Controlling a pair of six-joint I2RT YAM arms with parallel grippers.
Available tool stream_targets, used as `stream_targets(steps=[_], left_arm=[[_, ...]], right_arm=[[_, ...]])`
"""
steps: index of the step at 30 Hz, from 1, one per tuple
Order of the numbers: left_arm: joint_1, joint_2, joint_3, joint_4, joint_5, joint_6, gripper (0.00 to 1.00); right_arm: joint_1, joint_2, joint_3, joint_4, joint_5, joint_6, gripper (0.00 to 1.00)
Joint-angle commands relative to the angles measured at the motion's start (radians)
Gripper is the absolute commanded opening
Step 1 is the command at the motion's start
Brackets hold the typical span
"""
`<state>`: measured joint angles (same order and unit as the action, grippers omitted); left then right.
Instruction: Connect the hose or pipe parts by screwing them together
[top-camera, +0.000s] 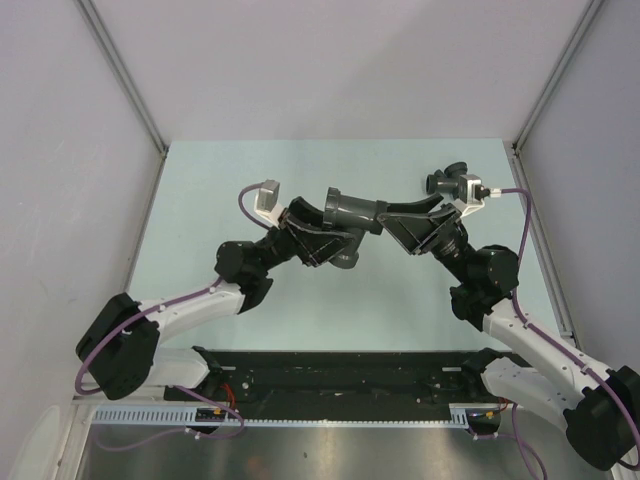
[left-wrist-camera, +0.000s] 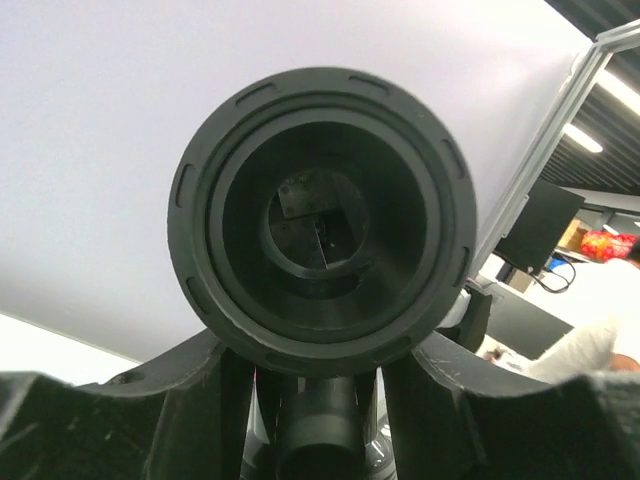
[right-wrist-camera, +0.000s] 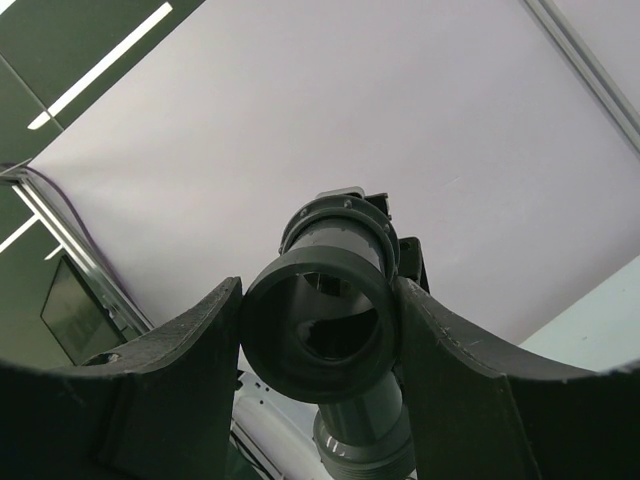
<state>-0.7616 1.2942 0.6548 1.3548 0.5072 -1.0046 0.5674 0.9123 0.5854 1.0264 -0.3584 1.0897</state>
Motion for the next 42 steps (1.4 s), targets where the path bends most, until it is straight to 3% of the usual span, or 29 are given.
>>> stream_targets(steps=[1, 5, 8, 12, 15, 18, 19, 21, 22, 24, 25, 27, 29, 35, 38, 42], left_arm=[[-0.012, 0.013, 0.008, 0.106, 0.065, -0.035, 0.55], [-0.012, 0.008, 0.0, 0.106, 0.077, -0.032, 0.61], [-0.012, 0.005, -0.014, 0.106, 0.064, -0.019, 0.55], [-0.012, 0.007, -0.009, 0.106, 0.063, -0.019, 0.0], [-0.012, 0.002, -0.007, 0.106, 0.067, -0.022, 0.0], [-0.012, -0.021, -0.032, 0.106, 0.045, -0.005, 0.0], [-0.012, -0.038, -0.041, 0.104, 0.019, 0.003, 0.0], [-0.004, -0.049, -0.067, 0.101, 0.004, 0.007, 0.01], [0.001, -0.053, -0.073, 0.099, -0.002, 0.006, 0.01], [0.021, -0.065, -0.09, 0.092, -0.004, 0.003, 0.0], [0.028, -0.07, -0.093, 0.089, -0.004, -0.002, 0.0], [0.054, -0.09, -0.109, 0.076, -0.001, -0.003, 0.0], [0.091, -0.111, -0.119, 0.058, 0.001, -0.002, 0.0], [0.217, -0.26, -0.142, -0.233, 0.017, 0.099, 0.0], [0.301, -0.326, -0.149, -0.365, 0.063, 0.13, 0.0], [0.409, -0.378, -0.136, -0.557, 0.164, 0.17, 0.0]], right_arm=[[-0.003, -0.001, 0.007, 0.044, 0.007, 0.004, 0.01], [-0.015, 0.003, 0.01, 0.054, 0.002, 0.025, 0.01], [-0.017, 0.0, 0.008, 0.054, 0.001, 0.03, 0.01], [-0.017, 0.0, 0.008, 0.046, -0.014, 0.03, 0.01], [-0.018, -0.001, 0.008, 0.017, -0.03, 0.019, 0.06], [-0.018, -0.018, 0.008, -0.028, -0.045, -0.011, 0.26], [-0.018, -0.026, 0.01, -0.046, -0.044, -0.03, 0.38], [-0.018, -0.052, 0.01, -0.123, -0.039, -0.062, 0.52], [-0.02, -0.082, 0.01, -0.147, -0.03, -0.1, 0.66], [-0.02, -0.111, 0.01, -0.224, -0.017, -0.138, 0.78], [-0.023, -0.14, 0.014, -0.254, -0.005, -0.175, 0.89], [-0.027, -0.164, 0.022, -0.345, 0.012, -0.209, 0.98], [-0.034, -0.188, 0.037, -0.437, 0.033, -0.282, 1.0], [-0.037, -0.194, 0.137, -0.763, 0.162, -0.506, 1.0], [-0.041, -0.135, 0.249, -0.955, 0.294, -0.664, 1.0], [-0.101, 0.061, 0.414, -1.129, 0.438, -0.908, 1.0]])
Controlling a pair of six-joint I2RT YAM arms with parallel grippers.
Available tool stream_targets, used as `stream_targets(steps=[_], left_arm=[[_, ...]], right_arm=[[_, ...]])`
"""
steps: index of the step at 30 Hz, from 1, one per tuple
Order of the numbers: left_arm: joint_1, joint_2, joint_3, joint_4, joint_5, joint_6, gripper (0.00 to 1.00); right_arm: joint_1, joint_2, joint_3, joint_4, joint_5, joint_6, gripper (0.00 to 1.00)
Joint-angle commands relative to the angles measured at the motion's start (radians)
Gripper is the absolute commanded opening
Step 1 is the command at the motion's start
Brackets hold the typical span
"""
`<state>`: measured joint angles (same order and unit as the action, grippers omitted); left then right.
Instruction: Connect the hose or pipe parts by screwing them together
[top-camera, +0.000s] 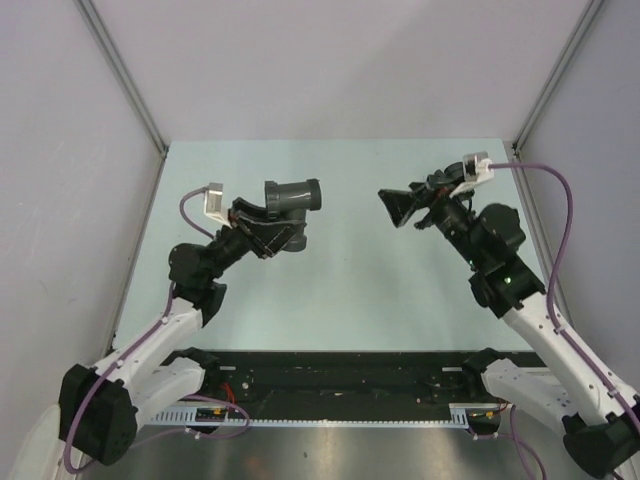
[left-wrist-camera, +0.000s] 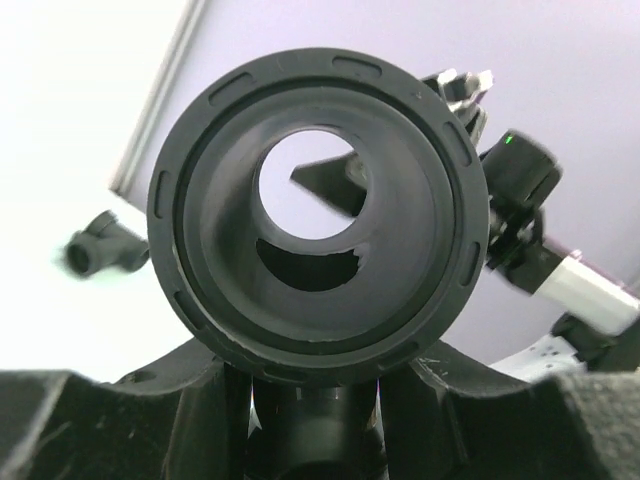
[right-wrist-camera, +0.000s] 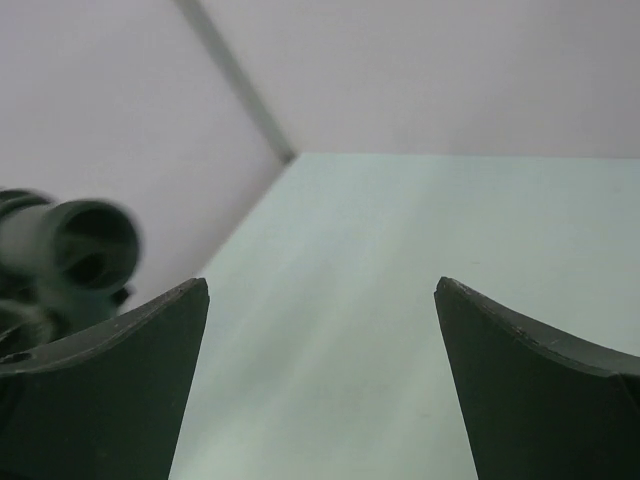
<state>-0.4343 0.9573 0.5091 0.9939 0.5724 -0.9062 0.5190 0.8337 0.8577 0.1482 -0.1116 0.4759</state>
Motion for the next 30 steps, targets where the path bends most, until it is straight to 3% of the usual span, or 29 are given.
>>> stream_targets(steps=[1, 4, 8, 11, 19, 30], left_arm=[[0.1, -0.057, 0.009, -0.218, 0.144, 0.088, 0.0], [0.152, -0.072, 0.031, -0.339, 0.21, 0.171, 0.0], [0.16, -0.091, 0.104, -0.636, 0.234, 0.369, 0.01], [0.16, -0.109, 0.121, -0.753, 0.235, 0.504, 0.0], [0.16, -0.173, 0.086, -0.77, 0.162, 0.566, 0.0], [0.16, -0.137, 0.124, -0.844, 0.147, 0.607, 0.0]], right_arm=[[-0.072, 0.181, 0.161, -0.266, 0.238, -0.325, 1.0], [-0.175, 0.32, 0.201, -0.3, 0.322, -0.368, 1.0], [-0.344, 0.505, 0.217, -0.24, 0.26, -0.358, 0.99], [-0.447, 0.655, 0.26, -0.229, 0.227, -0.368, 0.99], [-0.641, 0.929, 0.389, -0.159, 0.066, -0.332, 0.92], [-0.717, 1.188, 0.613, -0.093, -0.068, -0.433, 0.96]])
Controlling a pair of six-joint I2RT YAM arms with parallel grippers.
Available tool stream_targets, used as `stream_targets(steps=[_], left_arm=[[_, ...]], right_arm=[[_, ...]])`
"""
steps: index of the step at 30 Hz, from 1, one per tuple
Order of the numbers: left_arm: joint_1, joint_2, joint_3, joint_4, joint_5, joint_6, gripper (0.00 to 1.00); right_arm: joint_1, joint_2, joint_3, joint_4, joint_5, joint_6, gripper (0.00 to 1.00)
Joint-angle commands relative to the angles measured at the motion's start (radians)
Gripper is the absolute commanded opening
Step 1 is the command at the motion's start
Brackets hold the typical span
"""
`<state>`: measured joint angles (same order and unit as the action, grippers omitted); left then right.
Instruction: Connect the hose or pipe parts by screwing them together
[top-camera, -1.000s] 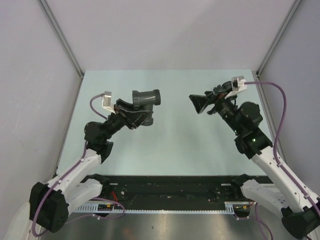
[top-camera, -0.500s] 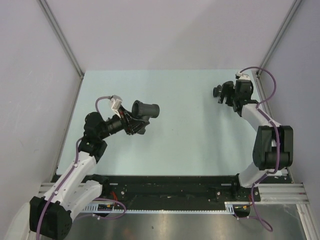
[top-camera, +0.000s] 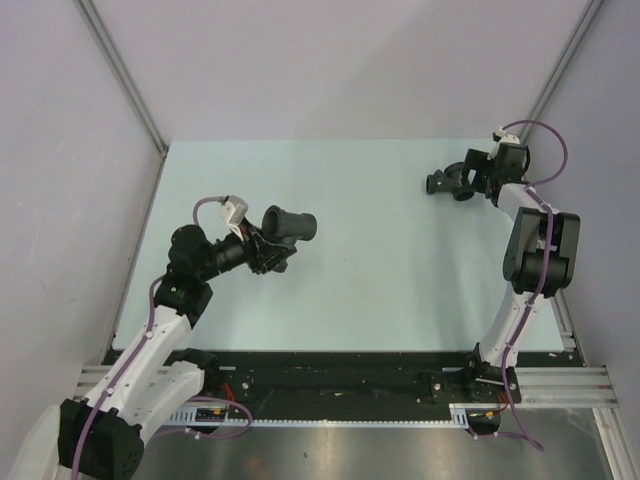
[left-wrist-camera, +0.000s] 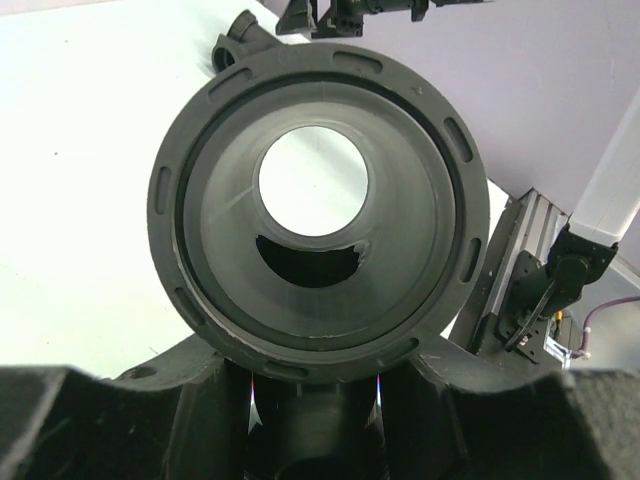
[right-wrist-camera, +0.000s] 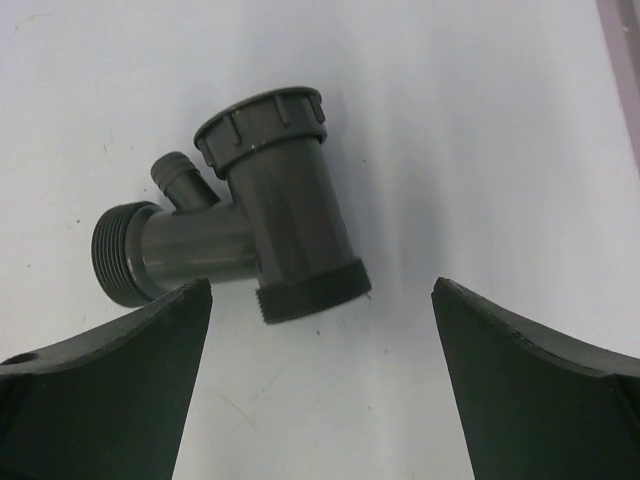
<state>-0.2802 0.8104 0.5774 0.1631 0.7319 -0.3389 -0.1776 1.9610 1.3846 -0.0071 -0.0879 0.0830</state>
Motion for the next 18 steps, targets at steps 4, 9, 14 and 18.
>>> stream_targets(steps=[4, 9, 14, 18], left_arm=[[0.006, 0.023, 0.062, -0.028, -0.022, 0.051, 0.0], [0.006, 0.025, 0.067, -0.053, -0.023, 0.064, 0.0], [0.006, 0.035, 0.072, -0.059, -0.031, 0.064, 0.0], [0.012, 0.015, 0.067, -0.065, -0.09, 0.074, 0.0]], right_arm=[[-0.03, 0.177, 0.232, -0.046, -0.127, -0.028, 0.94], [-0.036, 0.279, 0.382, -0.221, -0.165, -0.048, 0.78], [-0.042, 0.231, 0.309, -0.183, -0.243, -0.04, 0.5], [-0.037, 0.148, 0.207, -0.127, -0.266, -0.042, 0.4]])
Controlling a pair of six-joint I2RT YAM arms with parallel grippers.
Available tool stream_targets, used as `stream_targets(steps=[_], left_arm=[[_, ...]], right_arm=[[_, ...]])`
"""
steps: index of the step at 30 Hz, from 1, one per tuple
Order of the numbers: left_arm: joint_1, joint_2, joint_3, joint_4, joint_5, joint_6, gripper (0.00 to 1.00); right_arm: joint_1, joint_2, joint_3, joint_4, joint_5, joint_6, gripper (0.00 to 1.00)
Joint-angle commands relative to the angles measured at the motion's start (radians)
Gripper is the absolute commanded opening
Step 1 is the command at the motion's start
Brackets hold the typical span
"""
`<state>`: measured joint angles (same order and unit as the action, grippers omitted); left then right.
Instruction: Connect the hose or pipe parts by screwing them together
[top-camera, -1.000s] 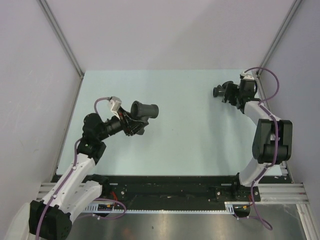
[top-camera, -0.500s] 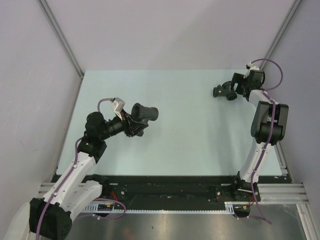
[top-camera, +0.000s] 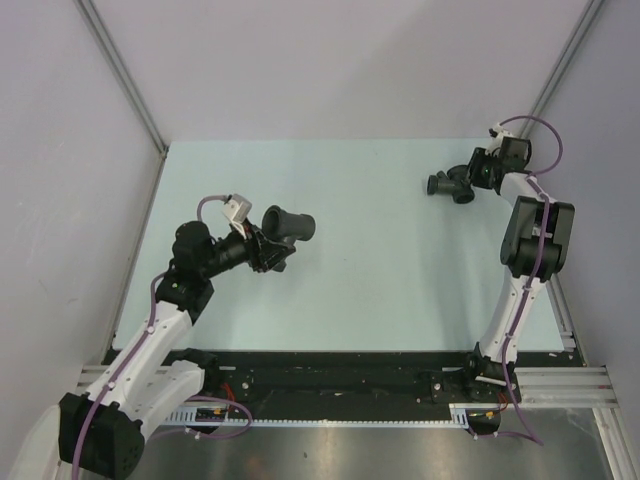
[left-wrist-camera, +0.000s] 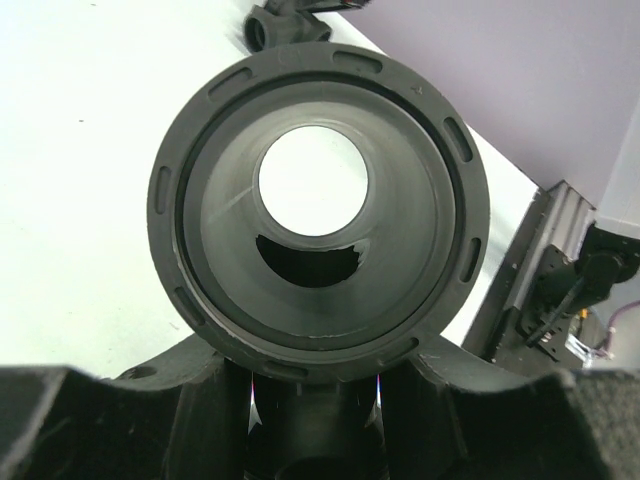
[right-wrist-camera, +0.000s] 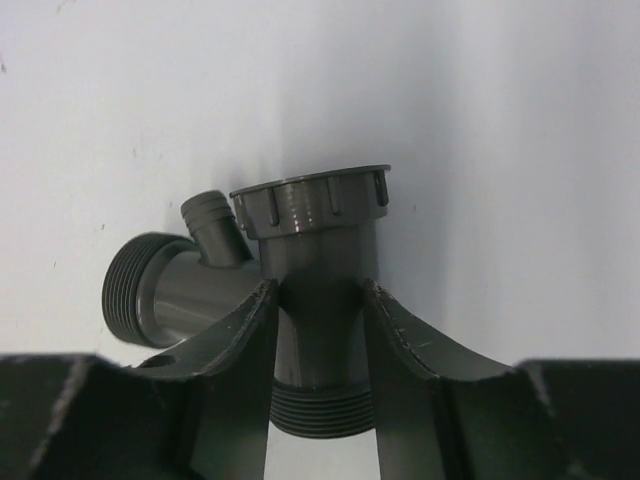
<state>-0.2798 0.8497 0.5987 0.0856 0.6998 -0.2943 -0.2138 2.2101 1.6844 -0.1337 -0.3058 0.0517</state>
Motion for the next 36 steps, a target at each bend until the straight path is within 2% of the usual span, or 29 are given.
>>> stream_targets(steps=[1, 2, 7, 11, 16, 19, 22, 25, 28, 29, 32, 36], left_arm=[[0.013, -0.037, 0.046, -0.003, -0.075, 0.033, 0.0], [0.014, -0.041, 0.046, -0.009, -0.089, 0.04, 0.0], [0.019, -0.066, 0.03, -0.01, -0.127, 0.04, 0.0], [0.027, -0.107, 0.021, -0.01, -0.137, 0.043, 0.0], [0.033, -0.169, 0.004, -0.012, -0.184, 0.055, 0.0], [0.033, -0.17, 0.003, -0.014, -0.186, 0.047, 0.0], [0.033, -0.173, 0.003, -0.015, -0.189, 0.044, 0.0], [0.033, -0.184, -0.002, -0.017, -0.197, 0.043, 0.0], [0.033, -0.193, -0.007, -0.017, -0.195, 0.041, 0.0], [0.033, -0.195, -0.007, -0.017, -0.195, 0.04, 0.0], [0.033, -0.196, -0.008, -0.017, -0.197, 0.041, 0.0], [0.033, -0.192, -0.005, -0.017, -0.189, 0.04, 0.0]], right_arm=[[-0.001, -0.118, -0.116, 0.008, -0.041, -0.01, 0.36], [-0.001, -0.137, -0.144, 0.011, -0.038, -0.012, 0.33], [0.016, -0.257, -0.277, 0.009, -0.076, -0.019, 0.29], [0.069, -0.294, -0.302, -0.053, -0.09, -0.049, 0.26], [0.206, -0.354, -0.321, -0.15, -0.081, -0.09, 0.26], [0.327, -0.381, -0.338, -0.204, 0.0, -0.107, 0.26], [0.419, -0.421, -0.351, -0.231, 0.077, -0.081, 0.32], [0.43, -0.466, -0.358, -0.219, 0.17, -0.073, 0.52], [0.381, -0.495, -0.356, -0.19, 0.179, -0.056, 0.62], [0.337, -0.5, -0.356, -0.176, 0.168, -0.037, 0.71], [0.256, -0.497, -0.356, -0.162, 0.131, -0.013, 0.83], [0.18, -0.461, -0.356, -0.149, 0.087, -0.013, 0.88]])
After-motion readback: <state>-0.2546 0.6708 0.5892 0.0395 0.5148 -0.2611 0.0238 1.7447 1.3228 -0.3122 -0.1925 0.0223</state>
